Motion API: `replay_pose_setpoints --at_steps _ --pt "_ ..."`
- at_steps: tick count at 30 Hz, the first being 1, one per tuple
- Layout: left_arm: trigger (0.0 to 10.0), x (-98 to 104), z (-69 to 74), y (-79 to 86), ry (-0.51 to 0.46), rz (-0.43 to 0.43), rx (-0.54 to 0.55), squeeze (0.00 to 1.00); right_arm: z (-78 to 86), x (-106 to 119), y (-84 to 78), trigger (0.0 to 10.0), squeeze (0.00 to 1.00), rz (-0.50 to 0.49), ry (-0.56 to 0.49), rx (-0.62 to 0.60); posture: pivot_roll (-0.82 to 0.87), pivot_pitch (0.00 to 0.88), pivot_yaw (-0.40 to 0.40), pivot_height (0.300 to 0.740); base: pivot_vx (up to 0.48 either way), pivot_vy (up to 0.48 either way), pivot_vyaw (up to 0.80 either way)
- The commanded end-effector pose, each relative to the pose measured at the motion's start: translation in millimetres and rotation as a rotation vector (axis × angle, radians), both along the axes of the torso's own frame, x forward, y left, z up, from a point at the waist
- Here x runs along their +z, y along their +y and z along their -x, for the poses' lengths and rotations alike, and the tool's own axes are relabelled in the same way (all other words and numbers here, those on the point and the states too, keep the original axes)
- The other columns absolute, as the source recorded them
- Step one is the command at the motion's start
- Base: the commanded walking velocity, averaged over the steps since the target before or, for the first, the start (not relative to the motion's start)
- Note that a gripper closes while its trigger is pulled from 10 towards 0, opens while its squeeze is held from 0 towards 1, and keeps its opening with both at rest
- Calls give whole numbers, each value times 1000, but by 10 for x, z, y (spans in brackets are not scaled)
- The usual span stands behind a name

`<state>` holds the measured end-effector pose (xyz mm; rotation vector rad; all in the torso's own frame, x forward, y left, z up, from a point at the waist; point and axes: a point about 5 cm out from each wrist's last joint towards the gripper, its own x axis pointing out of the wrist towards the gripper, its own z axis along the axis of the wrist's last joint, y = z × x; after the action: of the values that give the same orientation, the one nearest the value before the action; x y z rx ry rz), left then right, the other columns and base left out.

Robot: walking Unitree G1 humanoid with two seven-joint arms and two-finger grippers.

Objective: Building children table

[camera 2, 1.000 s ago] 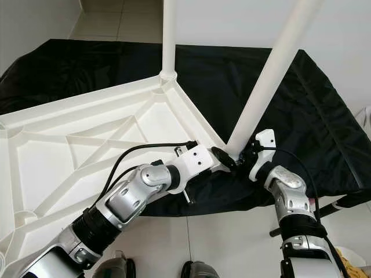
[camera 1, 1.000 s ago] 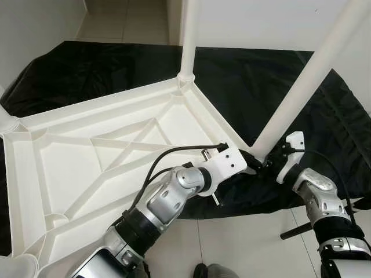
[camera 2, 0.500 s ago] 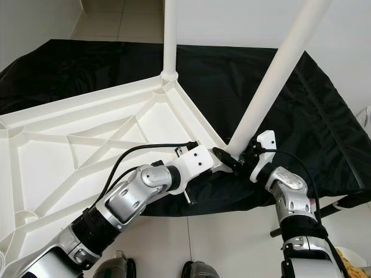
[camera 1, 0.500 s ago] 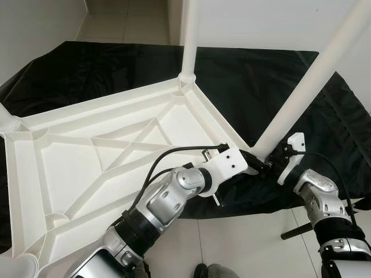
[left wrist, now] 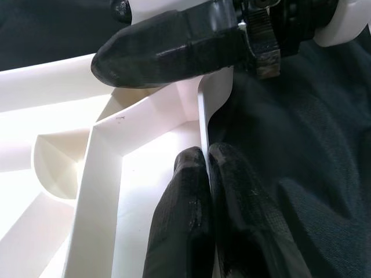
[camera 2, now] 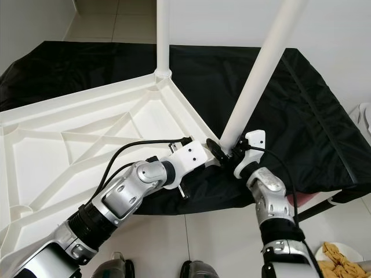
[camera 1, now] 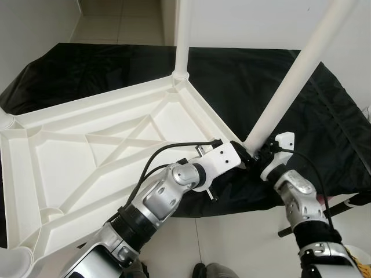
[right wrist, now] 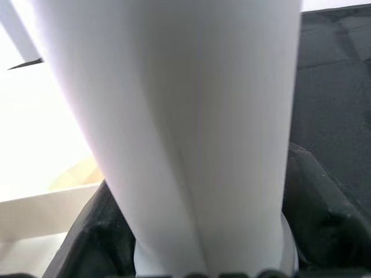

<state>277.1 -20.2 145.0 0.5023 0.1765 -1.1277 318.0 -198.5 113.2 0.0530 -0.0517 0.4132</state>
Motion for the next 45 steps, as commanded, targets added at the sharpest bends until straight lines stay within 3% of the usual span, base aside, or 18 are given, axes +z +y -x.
replay_pose_setpoints --at_steps 1,7,11,21,24,26,27,31,32,33,34,40,41,45 --pt "10000 94 35 -47 -21 29 -84 0 55 -175 -256 0 0 -58 103 -194 26 92 -25 740 0 0 0" --pt "10000 135 -14 14 -48 50 -85 0 70 -168 -126 0 0 -114 90 -272 26 92 -27 740 0 0 0" --pt "10000 173 43 14 -56 87 -137 0 105 -184 31 0 0 -161 98 -337 25 90 -31 740 0 0 0" --pt "10000 111 138 35 -68 60 -216 0 110 -186 127 0 0 -194 104 -399 28 85 -34 740 0 0 0" --pt "10000 87 100 40 -74 43 -194 0 91 -175 114 0 0 -202 109 -493 28 79 -34 740 0 0 0" --pt "10000 87 100 40 -74 43 -194 0 91 -175 114 0 0 -202 109 -493 28 79 -34 740 0 0 0" --pt "10000 81 76 37 -74 43 -176 0 93 -183 128 0 0 -176 124 -604 31 69 -38 740 0 0 0" --pt "10000 75 77 38 -75 42 -171 0 111 -199 204 0 0 -143 137 -673 35 65 -41 740 0 0 0" --pt "10000 74 78 39 -74 43 -171 0 112 -200 240 3176 0 -137 137 -671 35 65 -41 740 0 0 0" --pt "10000 74 78 39 -74 43 -171 0 112 -200 240 3176 0 -137 137 -671 35 65 -41 740 0 0 0" --pt "10000 75 79 40 -75 42 -170 0 114 -200 265 10000 0 -125 135 -680 35 65 -41 740 0 0 0" --pt "10000 75 77 42 -77 41 -167 0 98 -173 313 10000 0 -73 103 -660 40 57 -46 740 0 0 0" --pt "10000 76 76 42 -77 41 -166 0 94 -168 312 10000 1000 -76 101 -652 40 56 -47 740 0 0 0" --pt "10000 78 74 45 -78 41 -163 0 69 -103 283 10000 1000 -97 65 -598 40 53 -50 740 0 0 0"
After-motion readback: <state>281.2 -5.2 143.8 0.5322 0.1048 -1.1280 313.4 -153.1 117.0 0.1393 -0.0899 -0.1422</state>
